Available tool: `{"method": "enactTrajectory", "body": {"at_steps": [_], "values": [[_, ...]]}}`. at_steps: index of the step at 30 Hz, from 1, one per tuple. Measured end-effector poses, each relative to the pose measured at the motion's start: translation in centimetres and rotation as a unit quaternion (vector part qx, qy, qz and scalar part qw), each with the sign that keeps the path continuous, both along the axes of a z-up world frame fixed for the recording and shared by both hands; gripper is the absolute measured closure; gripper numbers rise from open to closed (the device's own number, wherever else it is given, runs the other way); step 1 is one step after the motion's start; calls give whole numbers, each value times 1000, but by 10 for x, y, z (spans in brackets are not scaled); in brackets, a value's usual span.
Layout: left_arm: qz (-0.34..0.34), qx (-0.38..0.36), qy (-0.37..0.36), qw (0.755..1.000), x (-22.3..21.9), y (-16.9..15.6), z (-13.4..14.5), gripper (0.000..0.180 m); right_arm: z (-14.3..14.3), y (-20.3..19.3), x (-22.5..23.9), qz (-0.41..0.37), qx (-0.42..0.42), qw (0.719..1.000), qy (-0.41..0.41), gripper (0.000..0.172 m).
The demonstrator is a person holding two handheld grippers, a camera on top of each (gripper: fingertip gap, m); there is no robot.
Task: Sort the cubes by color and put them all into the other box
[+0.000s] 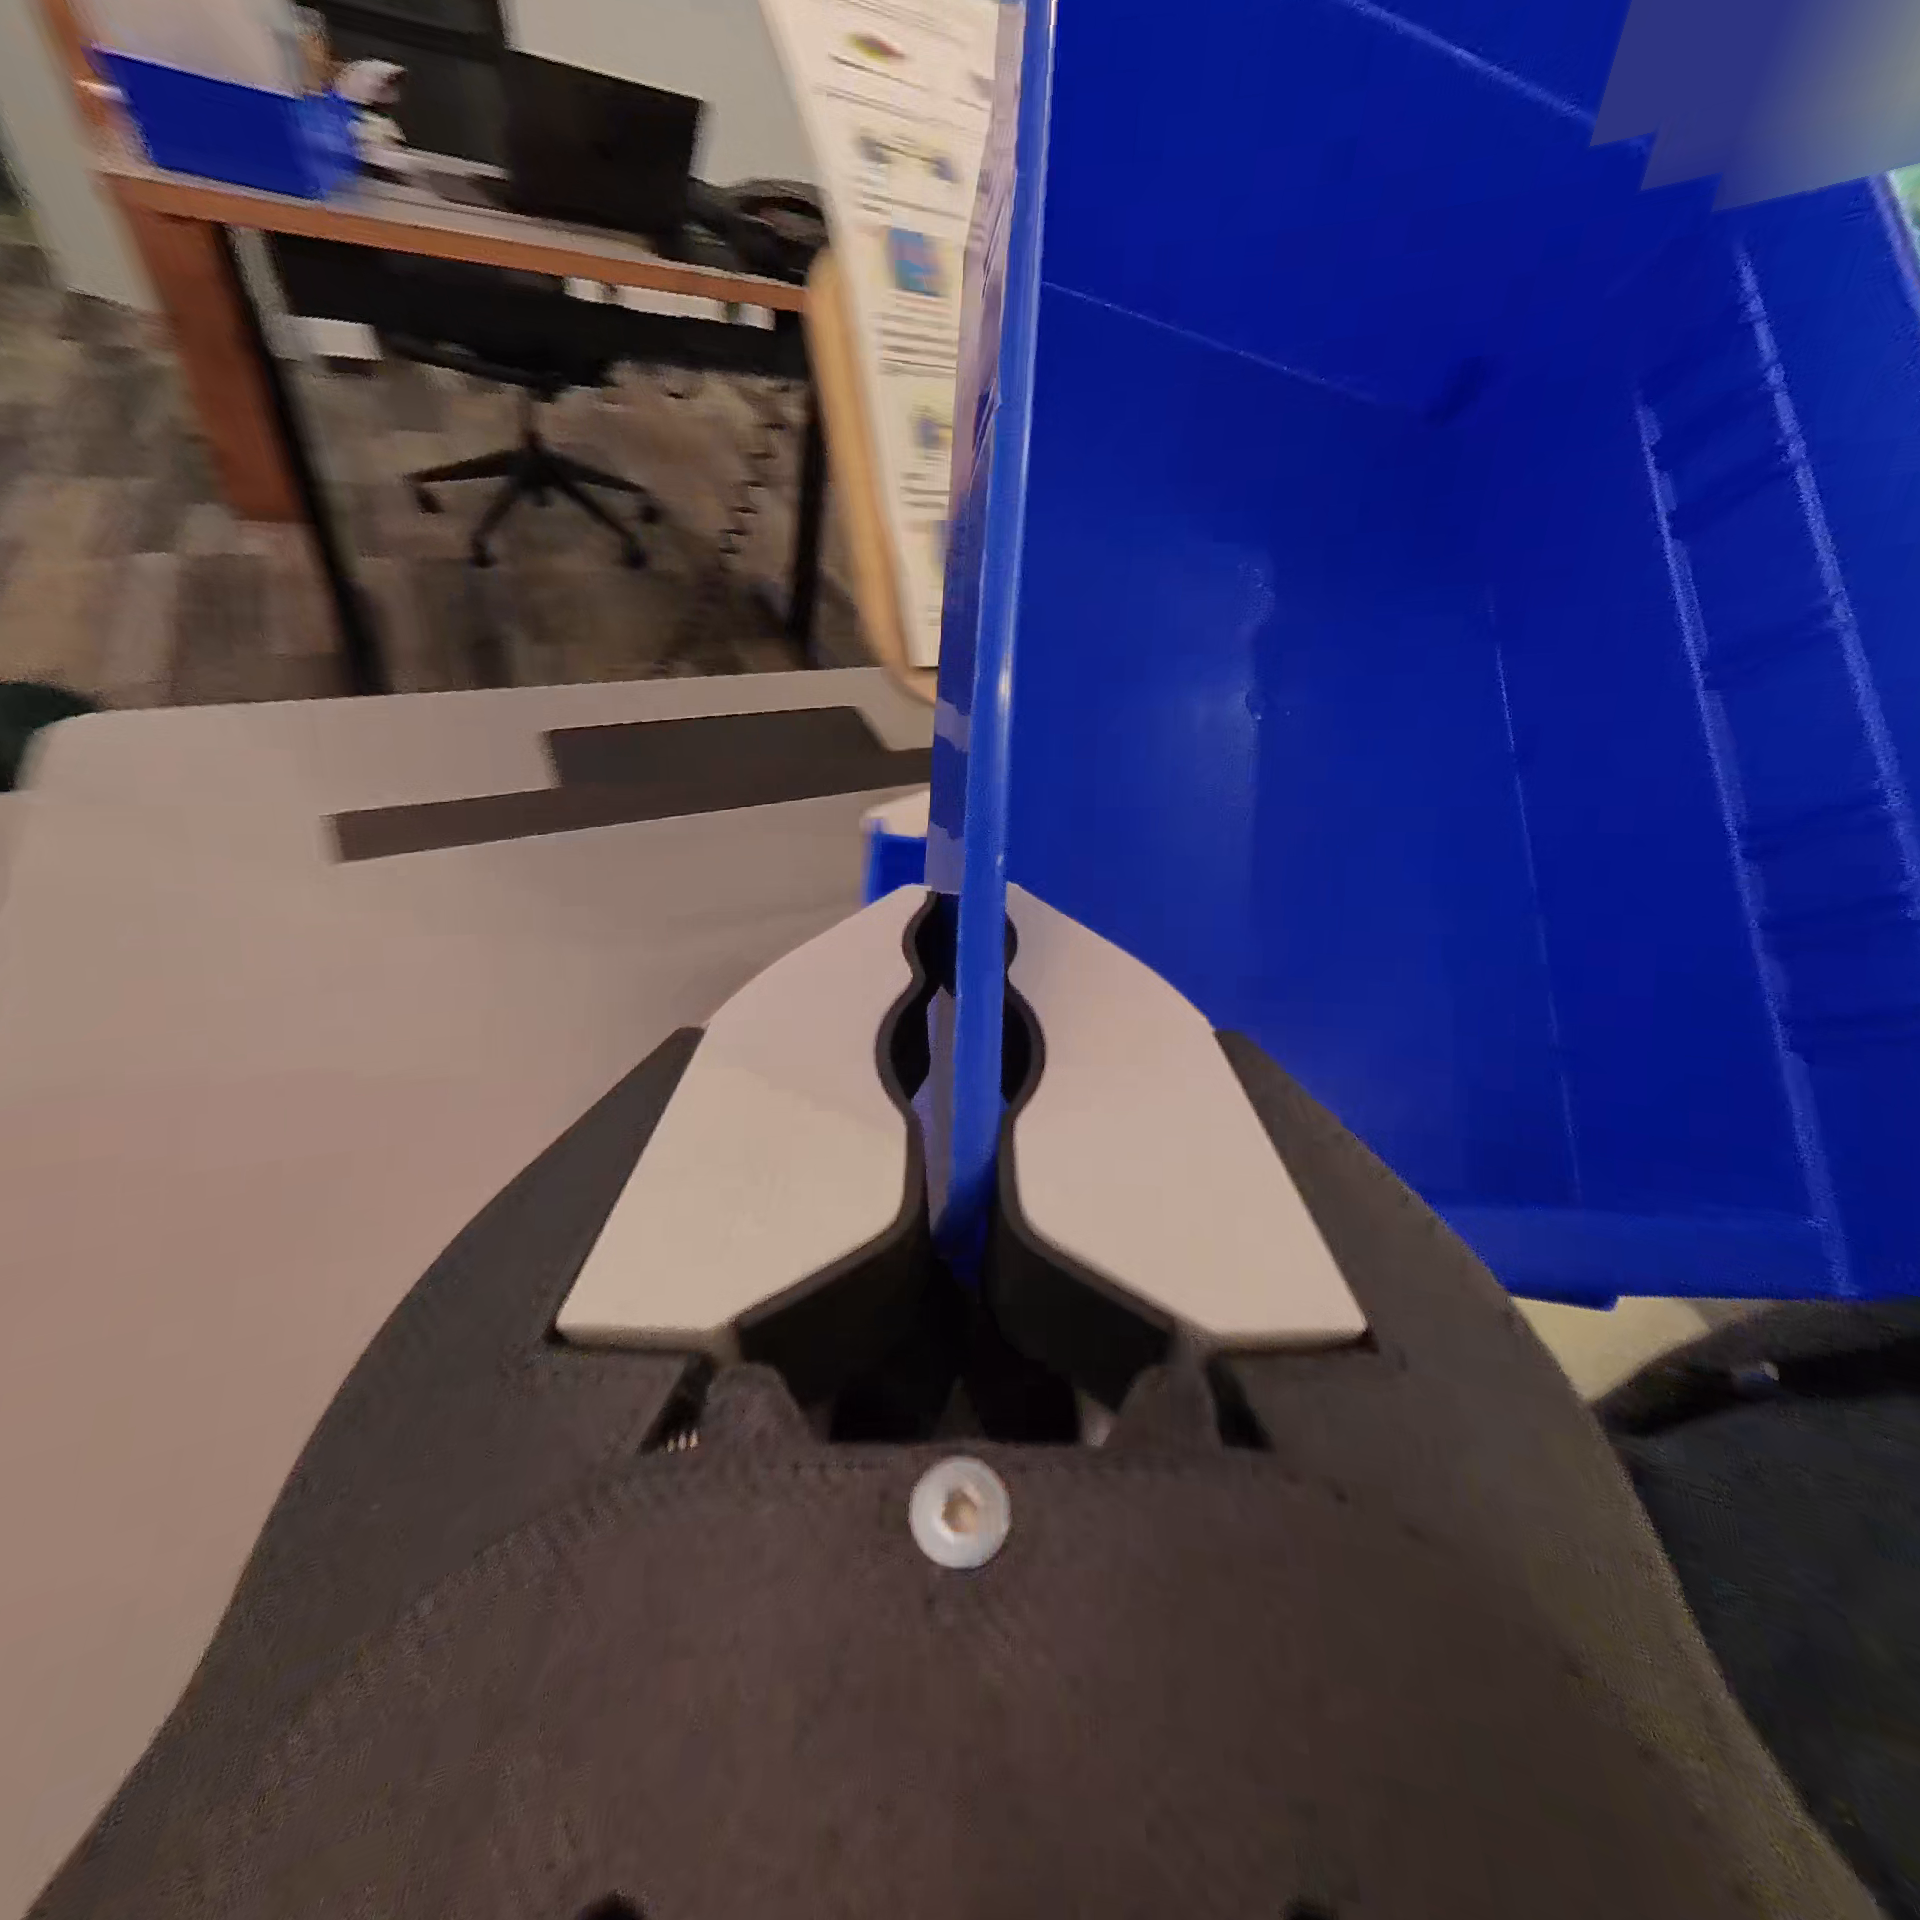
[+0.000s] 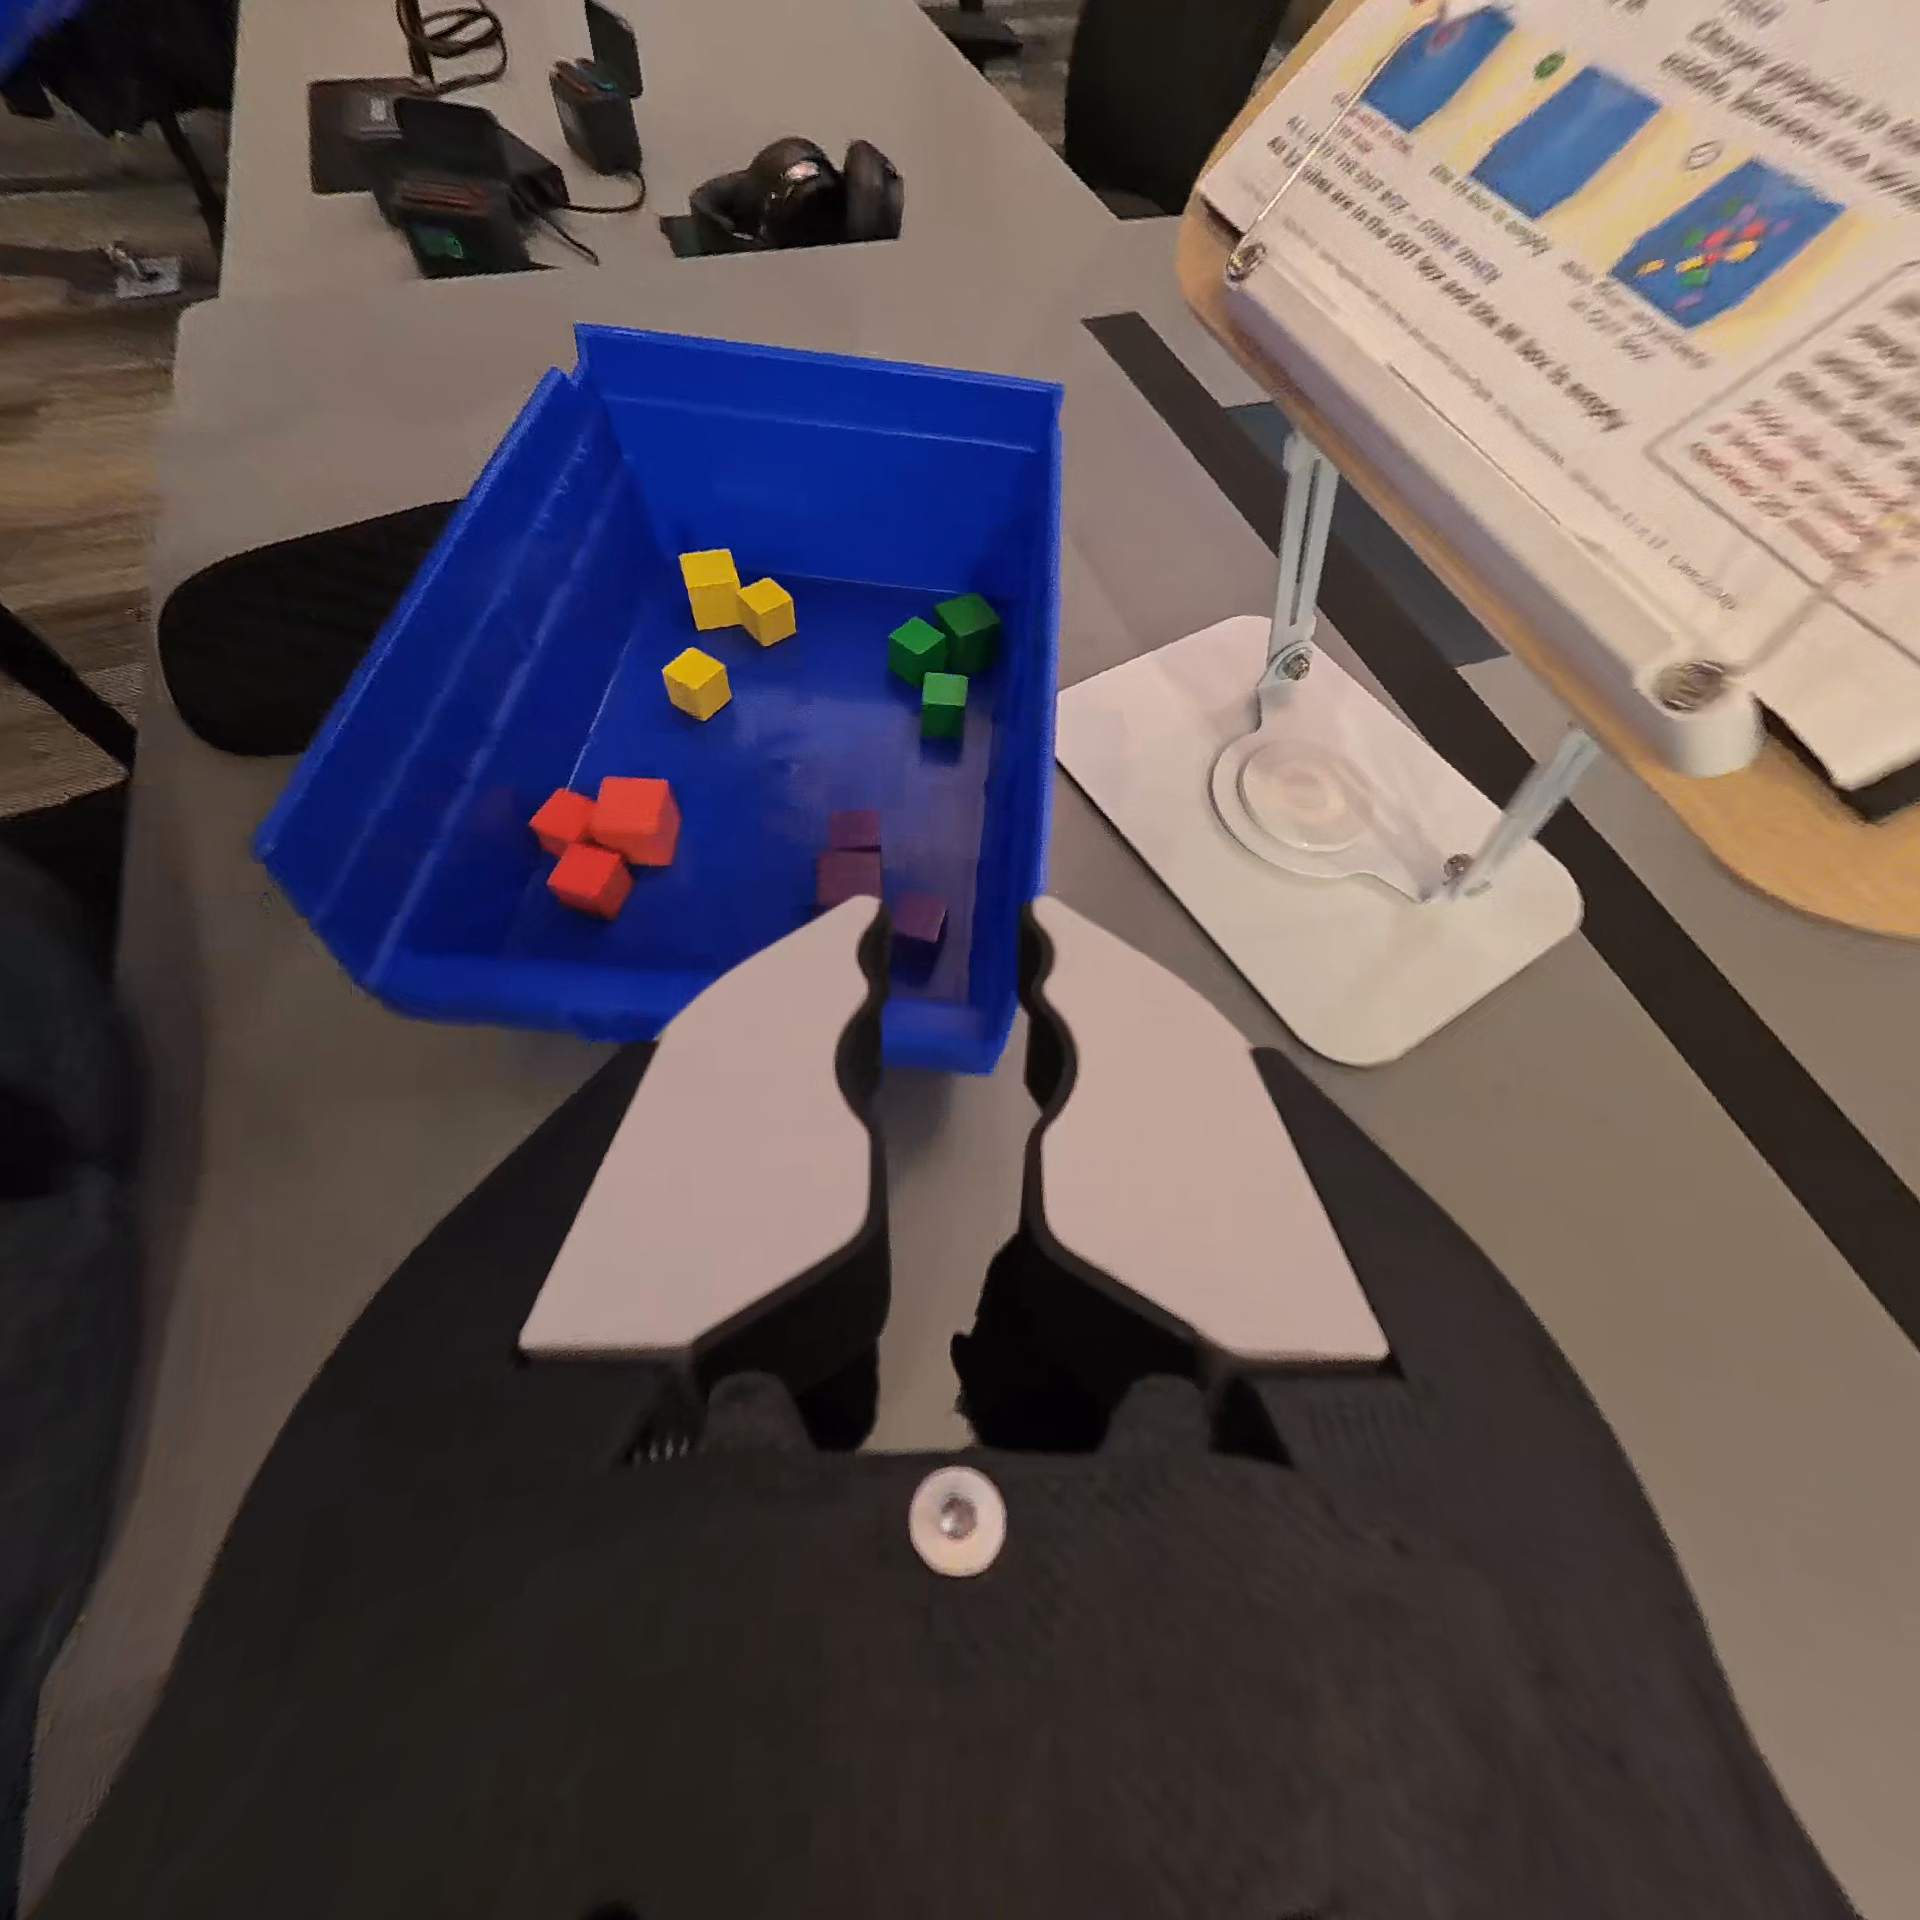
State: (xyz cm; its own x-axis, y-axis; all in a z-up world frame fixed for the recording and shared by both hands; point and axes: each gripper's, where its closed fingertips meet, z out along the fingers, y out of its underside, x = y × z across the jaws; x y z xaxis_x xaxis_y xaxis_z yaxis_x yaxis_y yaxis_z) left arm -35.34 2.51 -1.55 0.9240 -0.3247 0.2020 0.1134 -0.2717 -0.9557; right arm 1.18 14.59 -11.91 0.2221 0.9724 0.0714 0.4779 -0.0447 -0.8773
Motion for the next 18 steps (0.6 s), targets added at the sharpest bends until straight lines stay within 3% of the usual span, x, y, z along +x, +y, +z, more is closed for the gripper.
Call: {"method": "enactTrajectory", "body": {"at_steps": [3, 8, 12, 15, 18], "values": [[-85, -18, 0, 996, 71, 24, -8, 175, 8, -8, 40, 2, -10, 1000, 1, 152], [-186, -90, -33, 978, 196, 76, -51, 174, 33, 2, 123, -89, 0, 994, 57, 154], [-223, -133, -11, 966, 281, 117, -89, 174, 43, 6, 191, -185, -2, 977, 104, 156], [-226, -145, 41, 962, 327, 151, -109, 174, 43, 6, 238, -266, -2, 954, 135, 167], [-222, -143, 97, 960, 366, 180, -121, 173, 28, 1, 265, -313, -34, 938, 147, 146]]}}
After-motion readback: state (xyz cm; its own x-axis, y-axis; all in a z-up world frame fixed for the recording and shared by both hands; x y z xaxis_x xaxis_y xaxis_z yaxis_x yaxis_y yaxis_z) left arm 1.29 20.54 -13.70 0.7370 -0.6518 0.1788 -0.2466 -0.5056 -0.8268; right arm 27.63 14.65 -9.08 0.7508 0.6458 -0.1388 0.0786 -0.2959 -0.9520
